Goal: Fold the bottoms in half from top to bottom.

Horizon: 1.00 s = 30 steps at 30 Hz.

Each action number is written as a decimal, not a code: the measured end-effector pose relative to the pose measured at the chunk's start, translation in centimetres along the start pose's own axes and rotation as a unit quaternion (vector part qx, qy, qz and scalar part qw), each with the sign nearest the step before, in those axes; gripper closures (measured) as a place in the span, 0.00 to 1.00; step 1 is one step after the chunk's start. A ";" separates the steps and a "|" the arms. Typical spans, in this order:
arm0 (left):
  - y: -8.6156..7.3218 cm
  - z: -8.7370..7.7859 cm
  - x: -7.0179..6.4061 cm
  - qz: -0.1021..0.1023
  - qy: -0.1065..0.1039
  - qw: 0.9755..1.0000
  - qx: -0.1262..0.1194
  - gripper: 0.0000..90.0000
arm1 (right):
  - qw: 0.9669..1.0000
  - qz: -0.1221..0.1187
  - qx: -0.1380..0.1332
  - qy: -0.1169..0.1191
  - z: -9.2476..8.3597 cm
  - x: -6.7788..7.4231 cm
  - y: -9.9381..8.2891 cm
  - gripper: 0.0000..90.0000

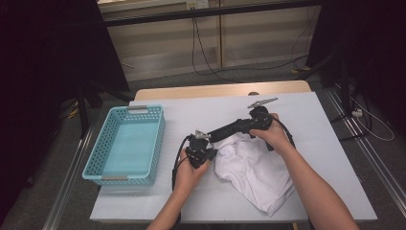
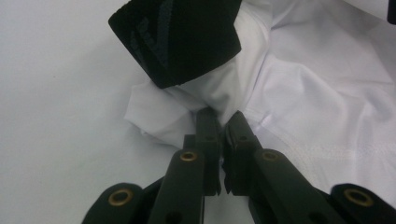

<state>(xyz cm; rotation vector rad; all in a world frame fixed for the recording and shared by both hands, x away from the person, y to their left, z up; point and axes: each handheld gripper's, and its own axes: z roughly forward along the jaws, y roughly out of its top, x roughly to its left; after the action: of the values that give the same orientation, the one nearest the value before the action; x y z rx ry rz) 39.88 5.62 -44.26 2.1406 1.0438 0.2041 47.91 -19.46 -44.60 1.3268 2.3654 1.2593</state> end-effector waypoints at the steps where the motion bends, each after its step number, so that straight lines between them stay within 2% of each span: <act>1: 0.0 0.0 0.0 0.000 -0.001 1.000 0.001 0.96 | 1.000 -0.001 0.001 -0.002 0.2 0.1 0.0 0.57; 2: 0.0 0.0 0.0 0.000 -0.001 1.000 0.001 0.96 | 1.000 -0.004 0.004 0.000 0.4 0.1 0.0 0.64; 3: 0.0 0.0 0.0 0.000 0.000 1.000 0.001 0.96 | 1.000 -0.004 0.004 0.000 0.4 0.1 0.0 0.64; 4: 0.0 0.0 0.1 -0.002 -0.001 1.000 -0.001 0.96 | 1.000 -0.003 0.006 0.010 0.5 0.1 -0.1 0.77; 5: 0.0 0.0 0.1 -0.002 -0.001 1.000 -0.001 0.96 | 1.000 -0.003 0.006 0.010 0.5 0.1 -0.1 0.77; 6: 0.0 0.0 0.1 -0.004 -0.002 1.000 -0.001 0.95 | 0.999 0.007 0.004 0.031 0.5 -0.2 -0.2 0.89; 8: 0.0 -0.1 0.1 -0.004 -0.005 1.000 0.001 0.93 | 0.999 0.008 0.004 0.033 0.4 -0.3 -0.3 0.90; 11: 0.2 -0.2 0.3 -0.016 -0.010 1.000 -0.002 0.78 | 0.999 -0.001 0.006 0.035 0.1 -0.3 -0.4 0.91; 13: 0.2 -0.2 0.3 -0.021 -0.011 1.000 -0.004 0.75 | 0.999 -0.005 0.009 0.035 0.0 -0.3 -0.4 0.91; 15: 0.5 -0.4 0.5 -0.026 -0.011 1.000 -0.006 0.63 | 0.999 -0.010 0.010 0.032 -0.2 -0.1 -0.4 0.91; 17: 0.7 -0.6 0.8 -0.035 -0.013 0.999 -0.006 0.61 | 0.999 -0.011 0.010 0.031 -0.3 -0.1 -0.5 0.91; 19: 1.1 -0.9 1.1 -0.047 -0.010 0.999 -0.015 0.52 | 0.999 -0.015 0.010 0.030 -0.3 -0.1 -0.5 0.91; 21: 1.3 -1.0 1.2 -0.050 -0.012 0.999 -0.014 0.45 | 0.999 -0.019 0.010 0.028 -0.4 0.0 -0.5 0.91; 22: 1.5 -1.1 1.3 -0.051 -0.006 0.999 -0.017 0.43 | 0.999 -0.021 0.010 0.027 -0.4 0.1 -0.6 0.91; 25: 2.0 -1.1 1.5 -0.055 -0.010 0.998 -0.019 0.42 | 0.999 -0.024 0.009 0.025 -0.5 0.2 -0.6 0.91; 28: 2.8 -0.9 1.5 -0.059 -0.009 0.998 -0.023 0.37 | 0.999 -0.027 0.009 0.023 -0.5 0.3 -0.6 0.91; 30: 2.9 -0.9 1.5 -0.062 -0.011 0.998 -0.024 0.41 | 0.999 -0.029 0.007 0.022 -0.5 0.3 -0.6 0.91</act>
<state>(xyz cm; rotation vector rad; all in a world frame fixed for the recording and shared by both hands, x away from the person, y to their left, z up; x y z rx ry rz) 42.32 6.04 -41.93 2.0240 1.1421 0.1439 47.13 -19.68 -44.63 1.2388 2.4281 1.2705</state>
